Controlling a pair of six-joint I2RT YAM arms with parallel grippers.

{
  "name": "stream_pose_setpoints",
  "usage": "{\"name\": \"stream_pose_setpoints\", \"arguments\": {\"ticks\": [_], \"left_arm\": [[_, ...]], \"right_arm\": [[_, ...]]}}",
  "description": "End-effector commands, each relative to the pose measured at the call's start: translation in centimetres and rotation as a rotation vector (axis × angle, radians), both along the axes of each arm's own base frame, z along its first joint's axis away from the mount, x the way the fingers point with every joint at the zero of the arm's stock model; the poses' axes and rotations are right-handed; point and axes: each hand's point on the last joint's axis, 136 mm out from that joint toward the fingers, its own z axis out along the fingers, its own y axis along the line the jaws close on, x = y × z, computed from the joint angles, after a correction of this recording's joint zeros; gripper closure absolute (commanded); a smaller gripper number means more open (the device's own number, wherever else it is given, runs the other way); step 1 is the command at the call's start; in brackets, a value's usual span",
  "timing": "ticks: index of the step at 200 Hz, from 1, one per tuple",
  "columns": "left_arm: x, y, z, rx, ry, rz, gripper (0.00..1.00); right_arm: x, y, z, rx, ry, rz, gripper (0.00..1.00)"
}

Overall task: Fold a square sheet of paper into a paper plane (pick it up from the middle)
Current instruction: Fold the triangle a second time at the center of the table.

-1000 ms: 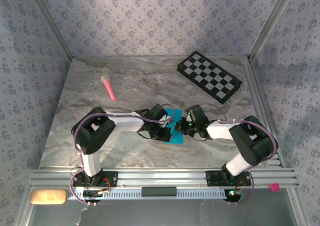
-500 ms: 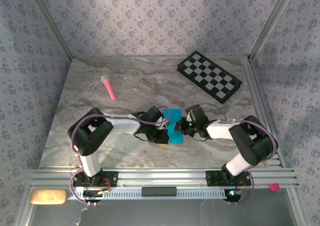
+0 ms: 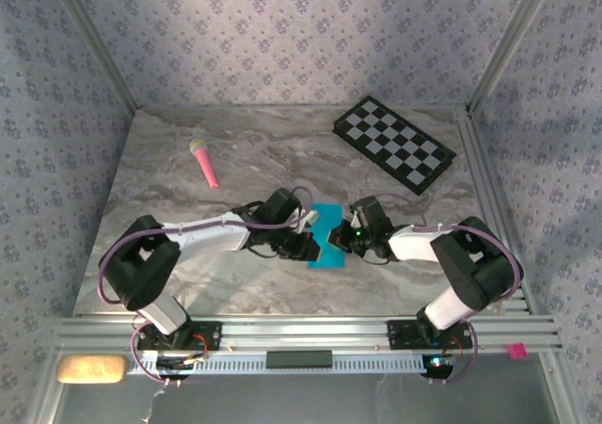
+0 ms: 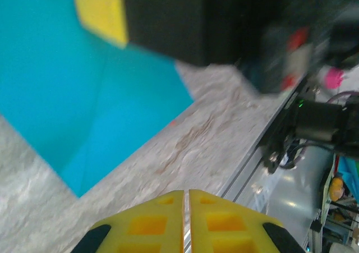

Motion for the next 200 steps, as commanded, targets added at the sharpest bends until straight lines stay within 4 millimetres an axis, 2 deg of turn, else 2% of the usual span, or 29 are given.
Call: {"name": "stream_pose_setpoints", "arguments": {"ticks": [1,38,80,116,145,200], "left_arm": [[1.3,-0.8,0.2,-0.007,-0.012,-0.008,0.88],[2.6,-1.6,-2.2,0.054,0.009,-0.007,0.91],[2.8,-1.0,-5.1,0.125,0.020,-0.004,0.92],[1.0,0.6,-8.0,0.173,0.079,-0.020,0.92],[-0.4,2.9,-9.7,0.242,0.090,-0.033,0.92],[-1.9,5.1,-10.3,0.298,0.091,-0.058,0.92]], "right_arm": [[-3.2,-3.8,-4.8,-0.191,0.157,-0.038,1.00],[-3.1,-3.6,-4.8,-0.187,0.154,-0.034,1.00],[-3.2,-3.6,-4.8,-0.186,0.152,-0.033,1.00],[-3.4,-3.8,-5.1,-0.193,0.160,-0.035,1.00],[-3.6,-3.9,-5.3,-0.198,0.164,-0.034,1.00],[-3.7,-4.1,-5.4,-0.205,0.168,-0.036,1.00]]}}
